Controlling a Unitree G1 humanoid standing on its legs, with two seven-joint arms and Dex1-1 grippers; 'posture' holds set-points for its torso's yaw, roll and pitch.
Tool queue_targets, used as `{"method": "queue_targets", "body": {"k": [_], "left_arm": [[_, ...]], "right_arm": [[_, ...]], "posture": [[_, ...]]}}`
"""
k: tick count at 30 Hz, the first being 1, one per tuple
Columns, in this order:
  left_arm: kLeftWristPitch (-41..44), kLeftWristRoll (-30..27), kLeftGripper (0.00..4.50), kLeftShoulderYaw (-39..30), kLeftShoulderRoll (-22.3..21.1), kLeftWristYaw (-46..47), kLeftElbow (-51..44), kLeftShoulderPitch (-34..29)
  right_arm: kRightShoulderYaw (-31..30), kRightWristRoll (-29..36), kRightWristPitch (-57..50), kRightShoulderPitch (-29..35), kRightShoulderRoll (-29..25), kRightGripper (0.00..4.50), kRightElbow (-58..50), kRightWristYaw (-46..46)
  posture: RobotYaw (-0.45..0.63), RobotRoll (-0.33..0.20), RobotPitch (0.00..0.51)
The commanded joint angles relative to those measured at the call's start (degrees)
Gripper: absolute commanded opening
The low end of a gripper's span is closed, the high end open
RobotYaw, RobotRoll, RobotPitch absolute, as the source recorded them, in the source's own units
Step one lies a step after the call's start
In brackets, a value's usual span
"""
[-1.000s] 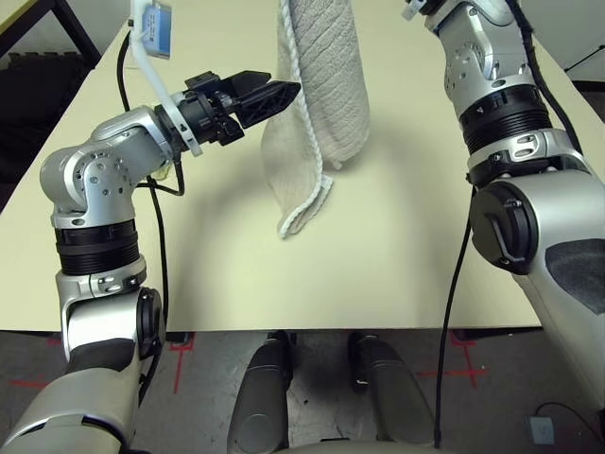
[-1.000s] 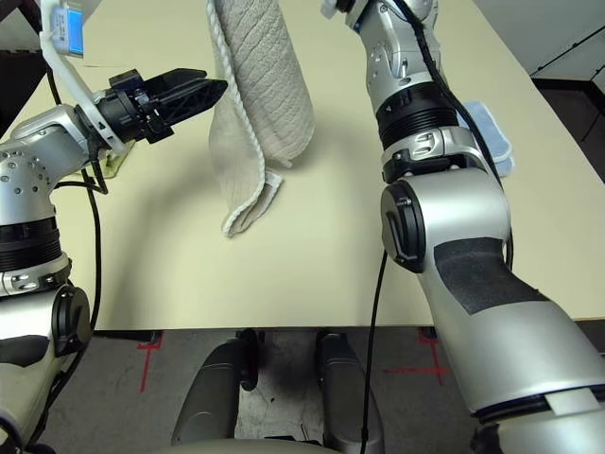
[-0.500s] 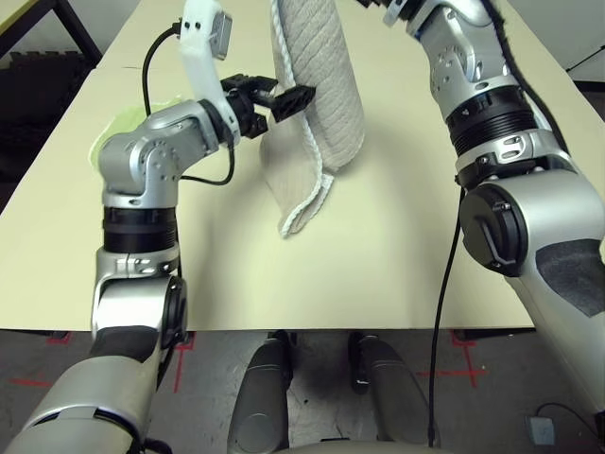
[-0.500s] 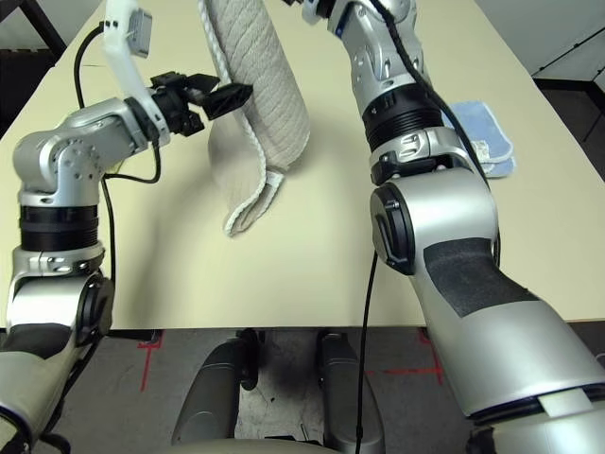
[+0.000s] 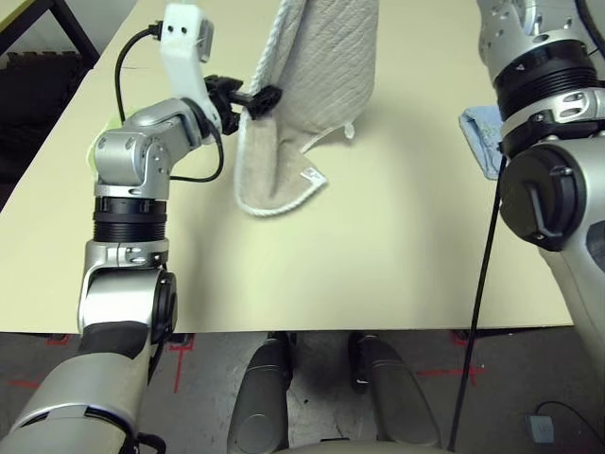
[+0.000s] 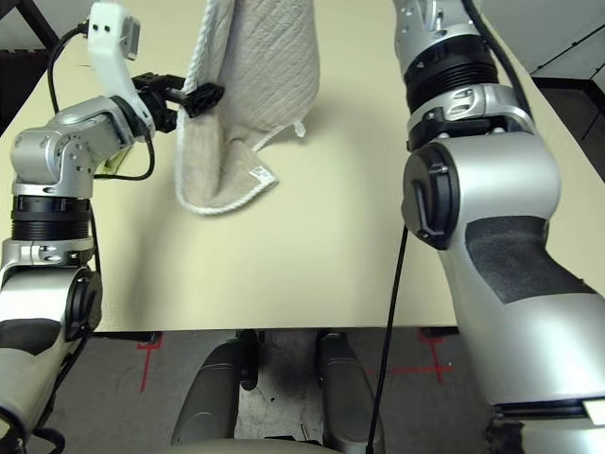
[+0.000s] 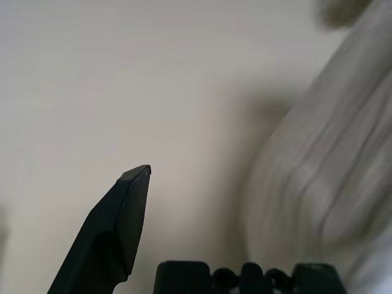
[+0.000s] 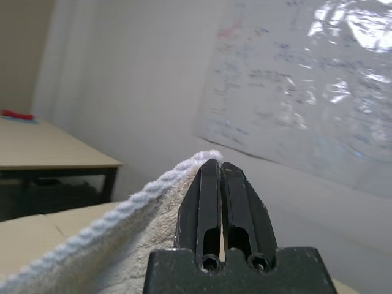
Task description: Fold the towel and set it aside.
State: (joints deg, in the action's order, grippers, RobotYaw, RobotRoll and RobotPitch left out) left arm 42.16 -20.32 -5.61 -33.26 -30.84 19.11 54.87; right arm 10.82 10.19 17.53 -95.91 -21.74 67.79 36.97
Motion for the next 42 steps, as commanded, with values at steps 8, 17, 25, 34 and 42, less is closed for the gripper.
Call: {"method": "queue_targets", "body": {"k": [8, 17, 25, 34, 42], "left_arm": [[2.44, -0.73, 4.5, 2.48, -4.7, -11.71, -4.97, -6.63], [-0.46, 0.1, 4.5, 4.27, -10.96, -22.0, -5.18, -12.18], [-6.64, 3.19, 4.5, 5.46, -13.59, -26.64, -0.84, -12.23], [-1.16, 2.12, 4.5, 6.08, -15.07, -30.57, -3.24, -13.05], [-0.29, 3.26, 4.5, 6.12, -13.54, -29.48, 0.2, -12.65]], "right_arm": [[0.87, -0.11, 0.76, 2.29, 0.95, 0.08, 0.81, 0.06], [0.7, -1.43, 0.1, 5.99, -1.26, 0.08, 2.21, -1.7], [0.62, -1.37, -0.44, 8.24, -1.02, 0.08, 1.59, -1.47], [0.53, -1.31, -0.55, 8.94, -0.63, 0.08, 0.83, -1.3], [0.57, -1.14, -0.67, 8.4, -0.63, 0.08, 0.38, -0.89]], "posture": [[0.01, 0.0, 0.211], [0.0, 0.0, 0.223], [-0.01, 0.0, 0.226], [-0.01, 0.0, 0.229], [-0.02, 0.0, 0.23]]}}
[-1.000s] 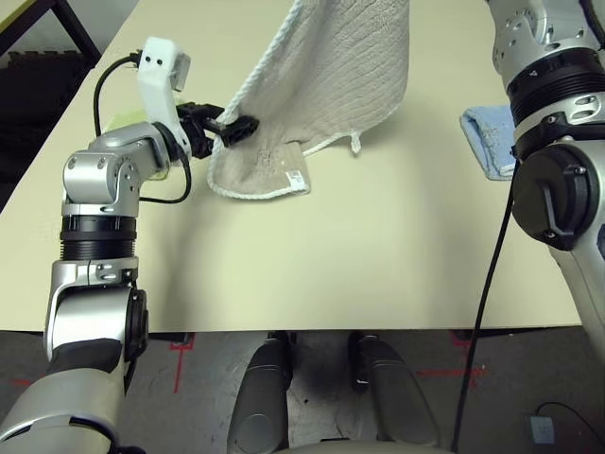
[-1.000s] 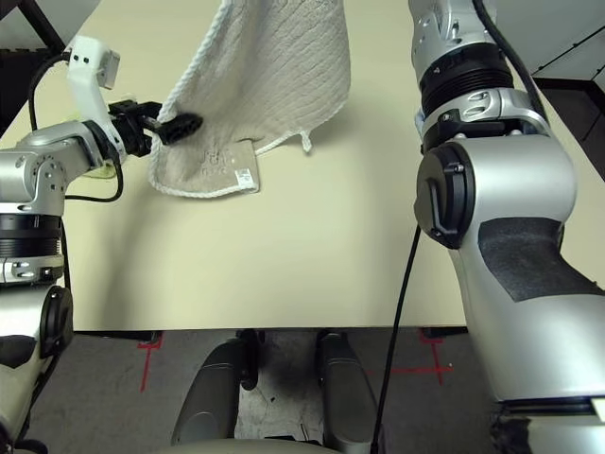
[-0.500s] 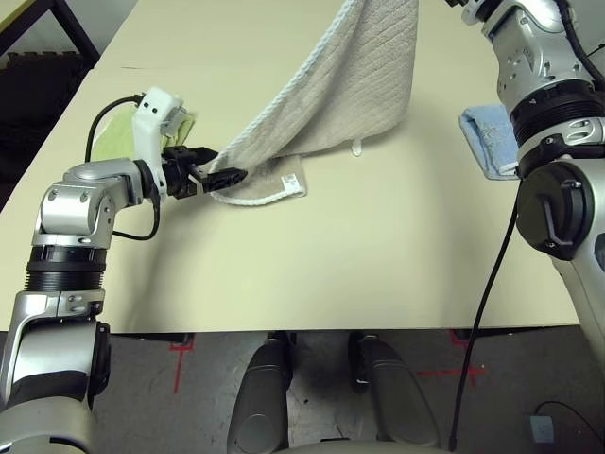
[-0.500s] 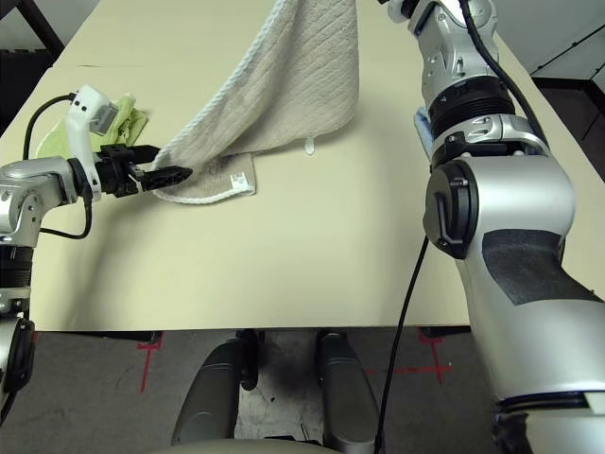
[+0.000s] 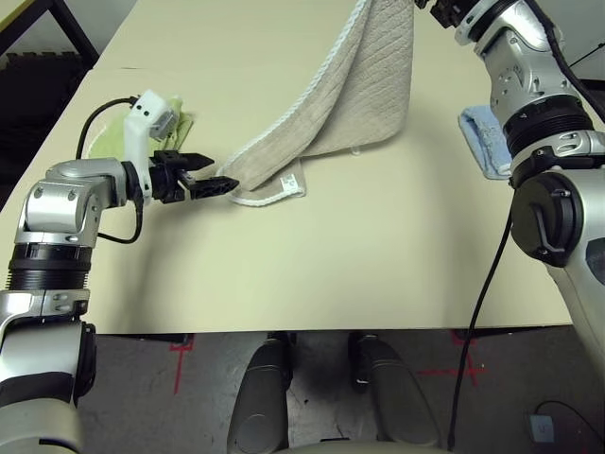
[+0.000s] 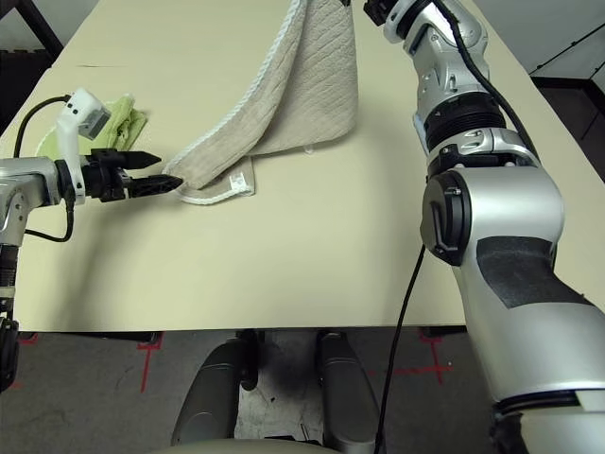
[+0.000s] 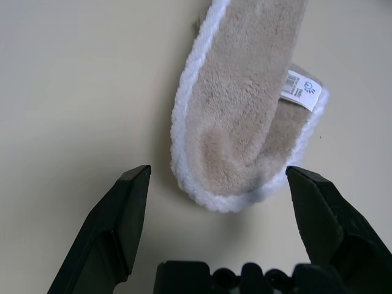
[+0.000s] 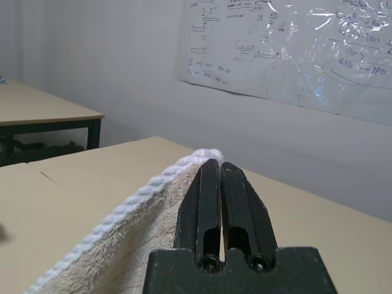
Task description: Fold the towel and set it aside.
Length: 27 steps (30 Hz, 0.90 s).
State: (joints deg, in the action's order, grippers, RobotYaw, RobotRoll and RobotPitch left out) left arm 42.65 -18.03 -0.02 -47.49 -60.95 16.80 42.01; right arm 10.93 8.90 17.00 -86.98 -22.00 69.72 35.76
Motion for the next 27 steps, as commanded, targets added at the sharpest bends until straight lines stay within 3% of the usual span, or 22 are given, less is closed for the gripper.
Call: {"method": "queue_targets", "body": {"k": [1, 7, 9, 14, 20, 27], "left_arm": [[-1.09, 1.26, 4.5, 0.6, 0.9, 0.9, 3.45, 0.61], [-2.6, 1.77, 4.5, -0.07, 2.41, 1.97, 8.01, 3.12], [-3.21, 2.1, 4.09, -0.04, 3.02, 2.49, 10.02, 4.53], [-3.33, 2.14, 2.32, -0.4, 2.92, 2.61, 12.14, 6.29], [2.13, 1.5, 0.03, 1.89, -0.65, -3.07, 9.64, 5.31], [7.72, 0.13, 0.03, 3.21, -3.29, -8.38, 6.02, 4.34]], "right_arm": [[0.45, 0.16, -0.15, -0.61, -0.38, 0.08, -1.63, 0.44], [0.44, 0.23, -0.21, -0.55, -0.4, 0.08, -1.94, 0.81], [0.44, 0.28, -0.25, -0.51, -0.36, 0.0, -2.09, 0.93], [0.49, 0.25, -0.4, -0.14, -0.57, 0.0, -2.31, 1.07], [0.59, 0.07, -0.33, 0.2, -1.24, 0.0, -2.0, 0.61], [0.52, -0.36, 0.0, -0.03, -2.17, 0.0, -1.45, -0.04]], "posture": [[-0.02, 0.0, 0.23], [-0.02, 0.0, 0.23], [-0.03, 0.0, 0.23], [-0.03, 0.0, 0.23], [-0.03, 0.0, 0.227], [-0.03, 0.0, 0.224]]}}
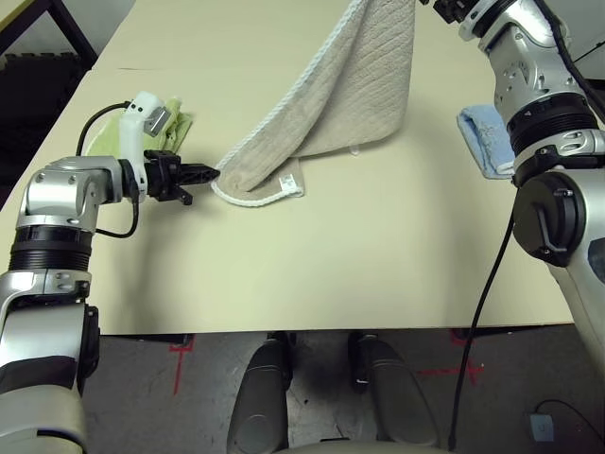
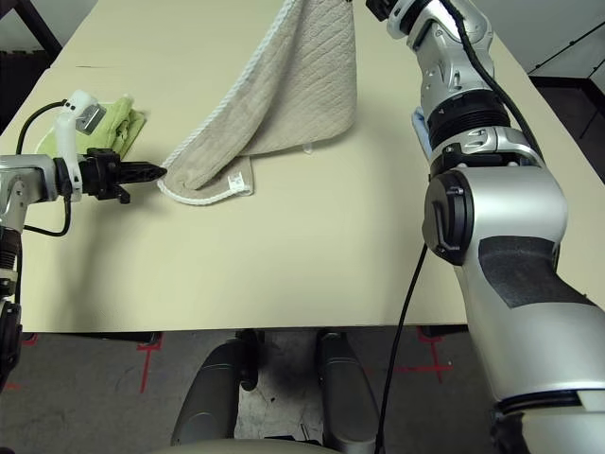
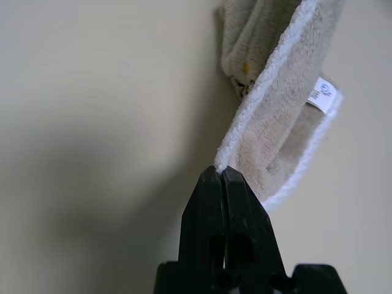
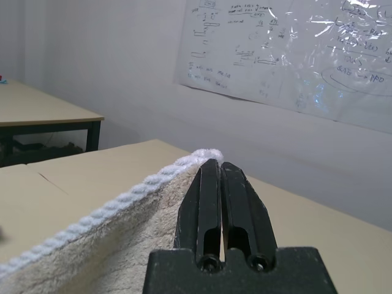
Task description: Fold the towel and set it aside.
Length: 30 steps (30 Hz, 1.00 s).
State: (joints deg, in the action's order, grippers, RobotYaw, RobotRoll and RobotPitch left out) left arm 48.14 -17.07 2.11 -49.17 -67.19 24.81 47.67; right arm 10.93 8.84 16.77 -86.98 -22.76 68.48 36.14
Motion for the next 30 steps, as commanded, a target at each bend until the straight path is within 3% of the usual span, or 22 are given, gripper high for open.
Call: {"method": "queue_targets", "body": {"k": [1, 6, 12, 20, 25, 30], "left_arm": [[2.12, -0.67, 0.03, 1.22, -2.12, -2.72, -2.16, -1.48], [-5.36, 1.83, 0.03, -2.51, -0.68, 4.13, 2.9, 2.4], [-16.54, 2.79, 0.03, -9.22, 1.88, 16.89, 12.59, 15.09], [-21.02, 3.77, 0.03, -11.13, 1.46, 21.21, 14.87, 20.11], [-25.33, 2.94, 0.03, -16.13, 2.37, 29.58, 16.44, 19.85], [-20.01, 1.26, 0.03, -15.42, 0.84, 25.24, 13.99, 17.09]], "right_arm": [[0.52, -0.54, 0.48, -0.55, -1.95, 0.0, 0.13, -0.79], [3.53, 1.9, 2.9, -5.12, -3.47, 0.0, 1.19, -0.8], [6.98, 4.51, 5.16, -6.19, -3.31, 0.0, 1.3, -0.65], [5.27, 2.81, -3.61, 3.57, -4.06, 0.0, 1.43, -0.07], [6.98, 5.73, -20.64, 14.72, -7.15, 0.0, -1.14, 2.22], [7.42, 8.11, -33.31, 18.68, -11.34, 0.0, -6.23, 7.46]], "posture": [[-0.03, 0.0, 0.222], [-0.03, 0.0, 0.222], [-0.02, 0.0, 0.219], [-0.02, 0.0, 0.223], [-0.01, 0.0, 0.24], [-0.01, 0.0, 0.265]]}}
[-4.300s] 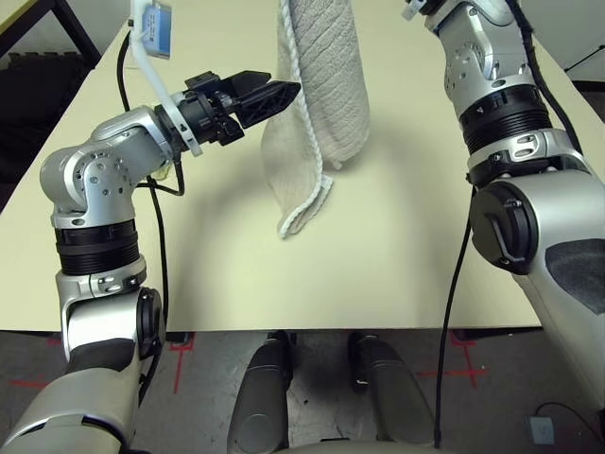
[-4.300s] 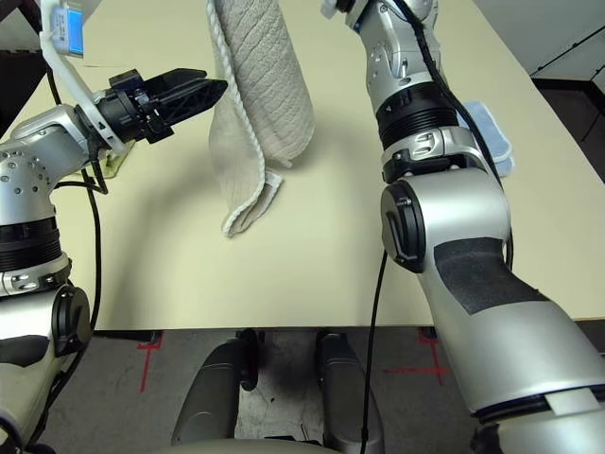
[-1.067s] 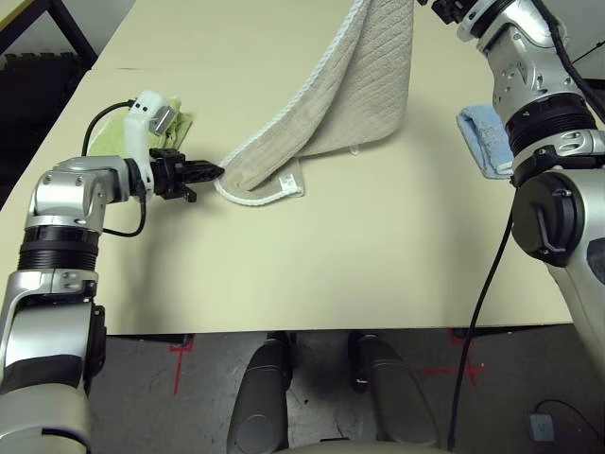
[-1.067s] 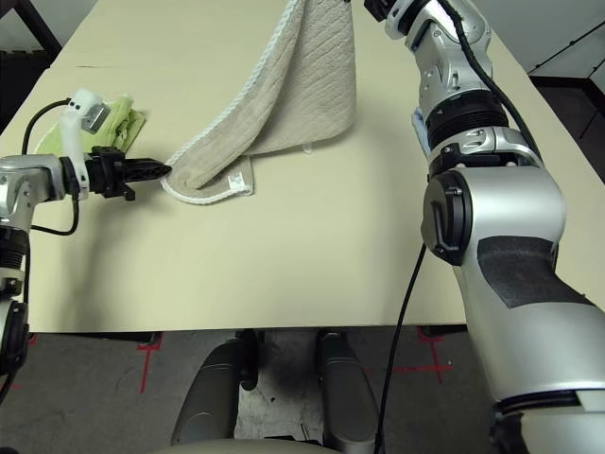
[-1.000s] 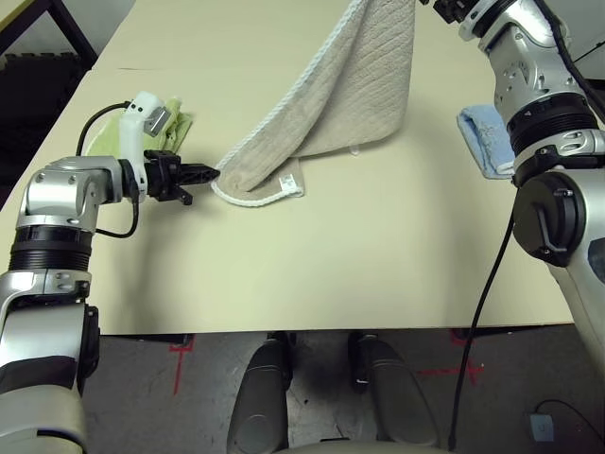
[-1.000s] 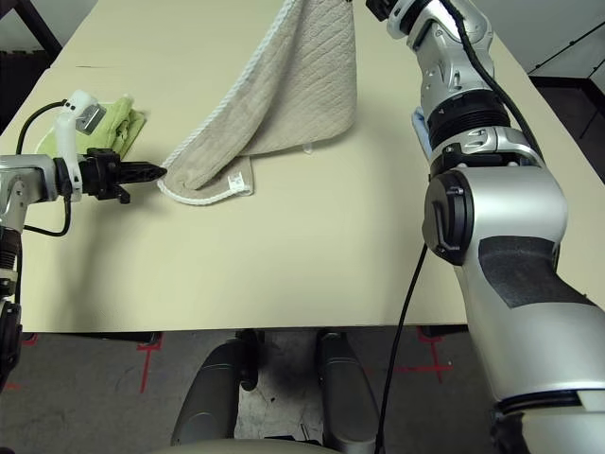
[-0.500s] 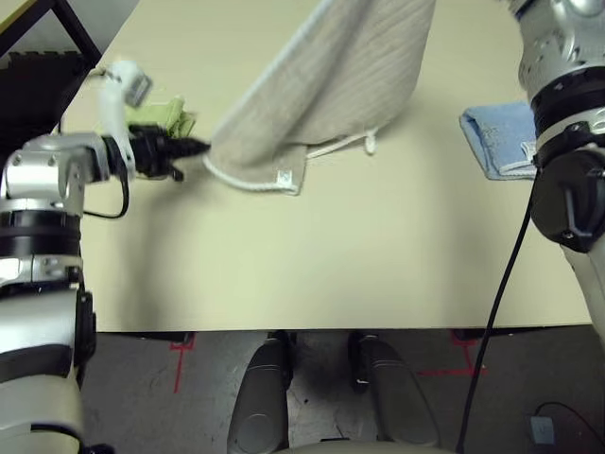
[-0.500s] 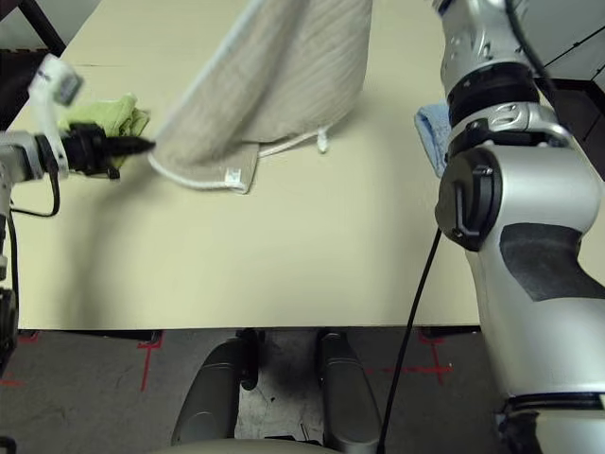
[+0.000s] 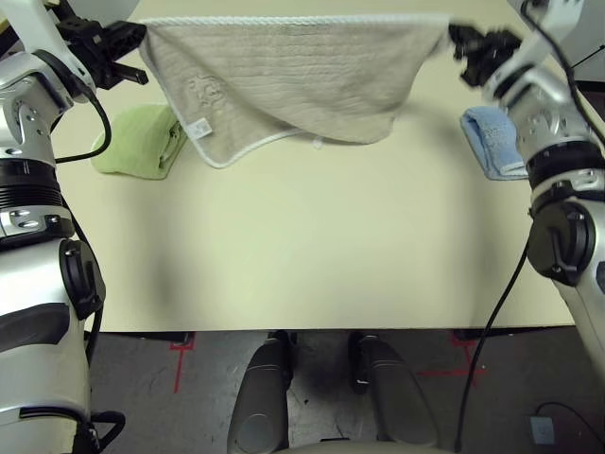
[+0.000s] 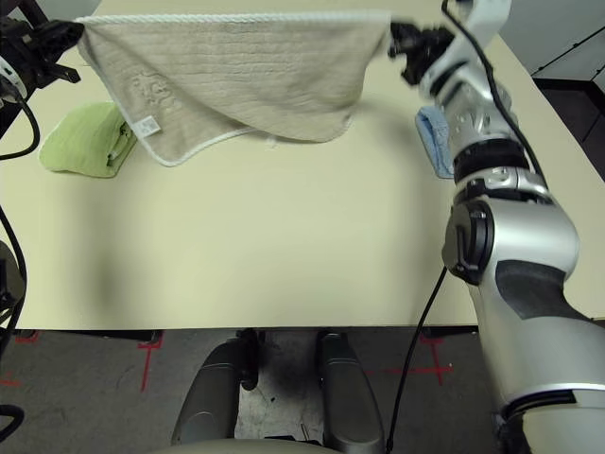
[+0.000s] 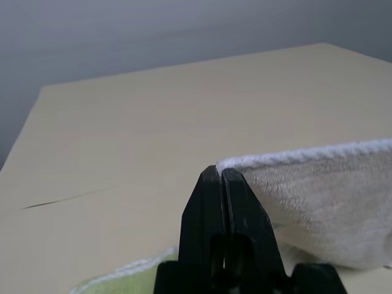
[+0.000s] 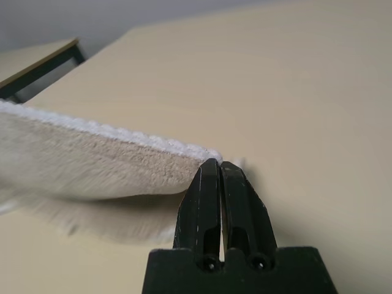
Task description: Fold the towel and set it aside.
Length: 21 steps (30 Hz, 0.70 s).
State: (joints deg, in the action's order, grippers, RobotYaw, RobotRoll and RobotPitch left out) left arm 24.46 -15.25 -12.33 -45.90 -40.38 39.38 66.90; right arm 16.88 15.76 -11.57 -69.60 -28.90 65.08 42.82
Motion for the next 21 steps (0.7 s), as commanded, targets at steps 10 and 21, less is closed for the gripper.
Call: {"method": "queue_targets", "body": {"k": [10, 21], "left_arm": [[11.3, -1.93, 0.03, 0.7, -4.22, -7.48, -2.66, -6.14], [11.36, -1.03, 0.03, 0.67, -3.23, -3.59, -2.87, -8.74]], "right_arm": [[2.44, 4.4, -9.46, 0.06, -7.4, 0.0, -4.43, 4.67], [-1.56, 4.08, -20.44, 4.24, -8.24, 0.0, -9.43, 13.36]], "posture": [[-0.03, 0.0, 0.266], [-0.03, 0.0, 0.275]]}}
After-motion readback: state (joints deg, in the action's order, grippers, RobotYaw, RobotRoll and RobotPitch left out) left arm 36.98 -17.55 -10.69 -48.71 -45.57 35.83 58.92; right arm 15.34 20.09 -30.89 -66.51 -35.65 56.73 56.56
